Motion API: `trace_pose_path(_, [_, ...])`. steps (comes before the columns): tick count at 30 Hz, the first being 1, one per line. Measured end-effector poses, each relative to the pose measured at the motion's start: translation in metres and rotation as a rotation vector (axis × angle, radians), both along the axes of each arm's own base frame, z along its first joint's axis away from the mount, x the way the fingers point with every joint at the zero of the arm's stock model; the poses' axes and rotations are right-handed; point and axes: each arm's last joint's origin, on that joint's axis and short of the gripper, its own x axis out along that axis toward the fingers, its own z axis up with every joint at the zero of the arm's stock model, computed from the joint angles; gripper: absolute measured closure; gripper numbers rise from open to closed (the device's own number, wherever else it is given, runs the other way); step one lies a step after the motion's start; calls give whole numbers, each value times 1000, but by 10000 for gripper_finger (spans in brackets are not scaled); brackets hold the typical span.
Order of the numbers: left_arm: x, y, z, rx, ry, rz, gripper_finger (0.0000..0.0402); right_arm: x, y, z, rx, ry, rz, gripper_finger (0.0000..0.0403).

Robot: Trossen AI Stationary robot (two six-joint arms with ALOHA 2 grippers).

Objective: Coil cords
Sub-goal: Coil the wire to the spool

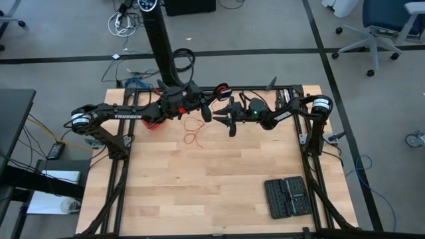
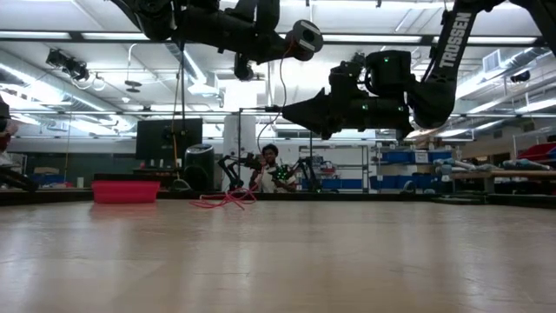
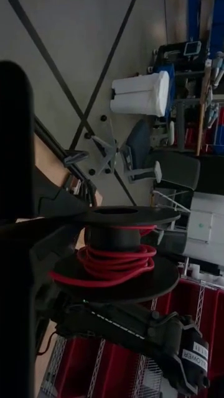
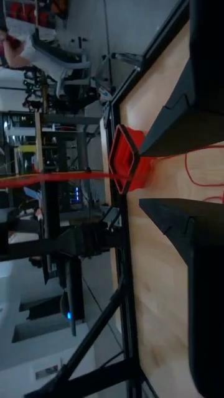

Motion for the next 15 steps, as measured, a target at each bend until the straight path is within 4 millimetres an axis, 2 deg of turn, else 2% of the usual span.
trace_pose_path(9, [0,0,0,-5,-4,-1,401,11,1,11,-41,-33,-17,289])
trace_pose_path(15, [0,0,0,-6,-6,-2,401,14,6,6,-74,16,-32,300])
